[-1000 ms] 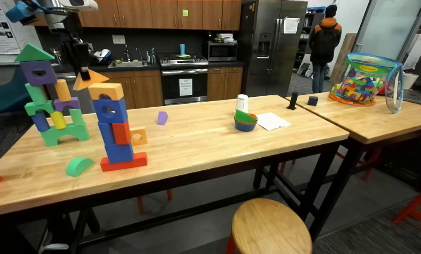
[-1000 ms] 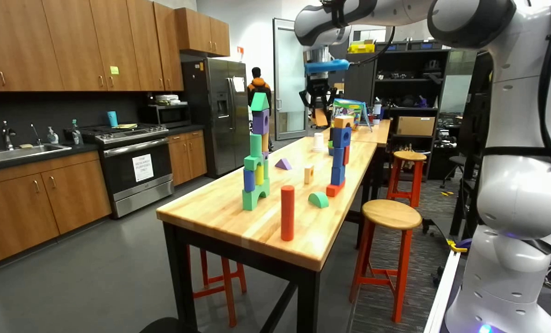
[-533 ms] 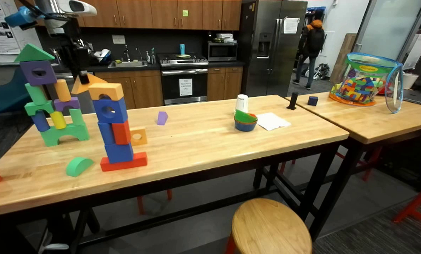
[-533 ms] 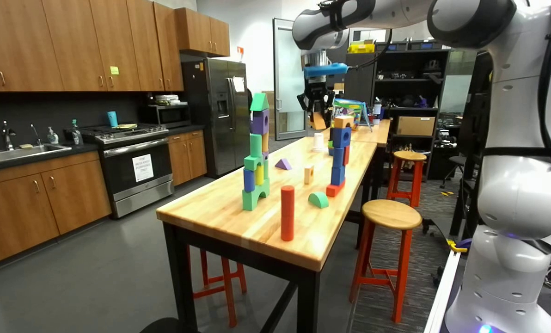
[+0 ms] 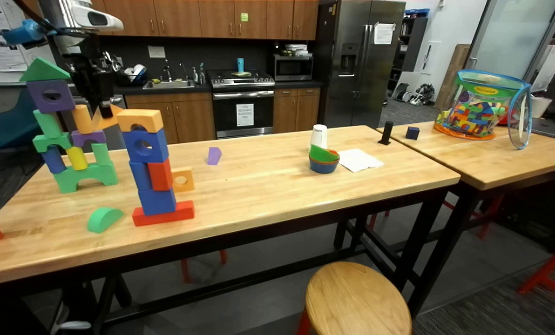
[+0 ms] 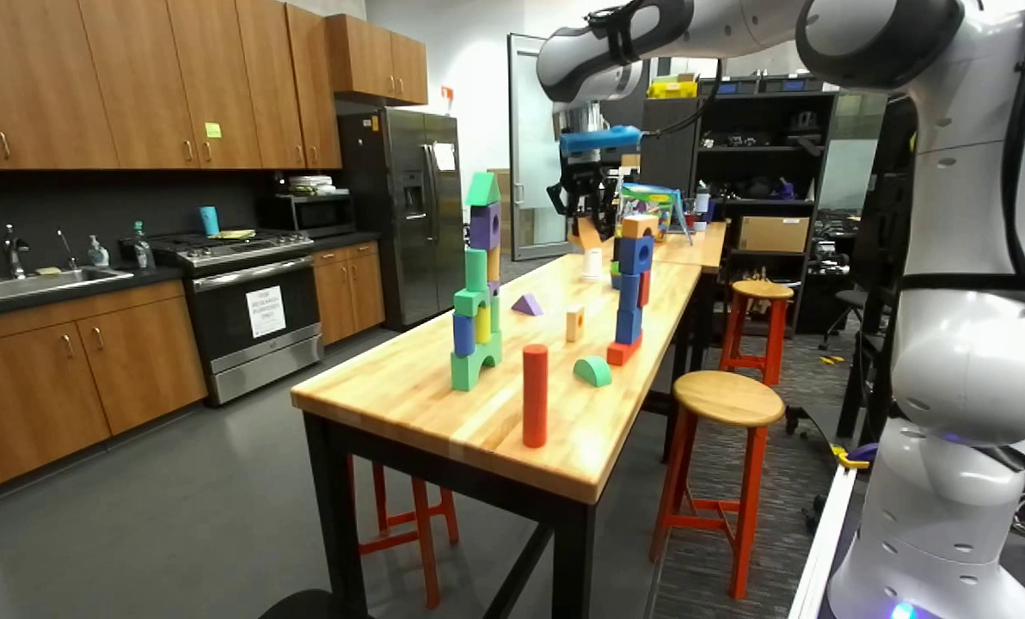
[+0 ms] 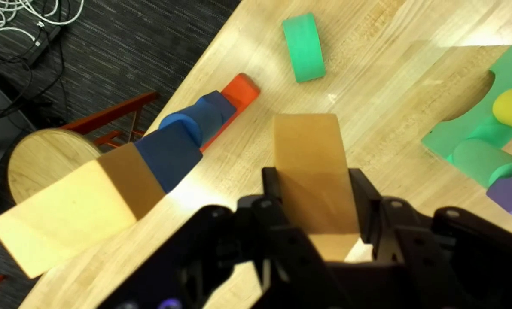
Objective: Remove the top block from the stacked blocks
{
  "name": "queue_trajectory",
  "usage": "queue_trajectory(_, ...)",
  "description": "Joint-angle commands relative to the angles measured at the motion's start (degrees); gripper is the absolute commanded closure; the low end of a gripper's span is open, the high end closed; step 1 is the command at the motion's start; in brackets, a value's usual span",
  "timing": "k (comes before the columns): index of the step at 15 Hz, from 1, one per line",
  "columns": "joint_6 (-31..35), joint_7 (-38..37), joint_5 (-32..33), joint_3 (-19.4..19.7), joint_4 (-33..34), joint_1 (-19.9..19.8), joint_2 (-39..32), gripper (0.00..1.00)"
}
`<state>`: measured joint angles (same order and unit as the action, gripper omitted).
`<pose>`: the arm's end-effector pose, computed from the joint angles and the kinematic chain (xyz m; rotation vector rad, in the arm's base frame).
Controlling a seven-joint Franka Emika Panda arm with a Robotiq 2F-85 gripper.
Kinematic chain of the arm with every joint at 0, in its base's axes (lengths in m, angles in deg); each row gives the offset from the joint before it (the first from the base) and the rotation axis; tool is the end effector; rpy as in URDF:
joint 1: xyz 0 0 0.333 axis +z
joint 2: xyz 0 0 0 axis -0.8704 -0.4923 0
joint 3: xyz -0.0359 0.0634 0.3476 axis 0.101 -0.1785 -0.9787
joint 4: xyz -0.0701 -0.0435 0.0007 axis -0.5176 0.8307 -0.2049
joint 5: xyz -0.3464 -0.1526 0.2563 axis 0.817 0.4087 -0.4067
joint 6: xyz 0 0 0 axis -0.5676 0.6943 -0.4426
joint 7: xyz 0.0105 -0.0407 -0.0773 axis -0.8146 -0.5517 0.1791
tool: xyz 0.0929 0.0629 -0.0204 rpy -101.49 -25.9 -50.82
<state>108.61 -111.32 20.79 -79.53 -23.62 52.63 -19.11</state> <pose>0.6367 -0.1862 0.5851 2.8776 -0.9690 -0.0879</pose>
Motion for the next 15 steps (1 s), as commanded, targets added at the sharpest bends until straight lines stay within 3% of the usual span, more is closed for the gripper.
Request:
queue_trajectory(1, 3.43, -1.15, 2.72, 0.16, -3.21, 0.76, 1.67, 0.84)
queue_trajectory(3, 4.61, -1.86, 4.62, 0.33, -3.15, 0.71, 0.80, 0.84)
queue_trajectory(4, 2.93, -0.46, 2.62, 0.28, -1.49, 0.26, -0.10, 0.84)
queue_trajectory(5, 3.17, -0.50, 2.79, 0.30, -1.71, 0.26, -0.19, 0.59)
queue_trajectory(9, 3.16, -0.49, 2.79, 0.33, -1.69, 0.26, -0.28, 0.59)
queue_trajectory(10, 3.16, -0.49, 2.79, 0.33, -1.69, 0.26, -0.28, 0.84)
queue_trajectory(15, 2.54, 1.31, 4.62, -0.20, -1.99, 0.94, -2.32, 0.84)
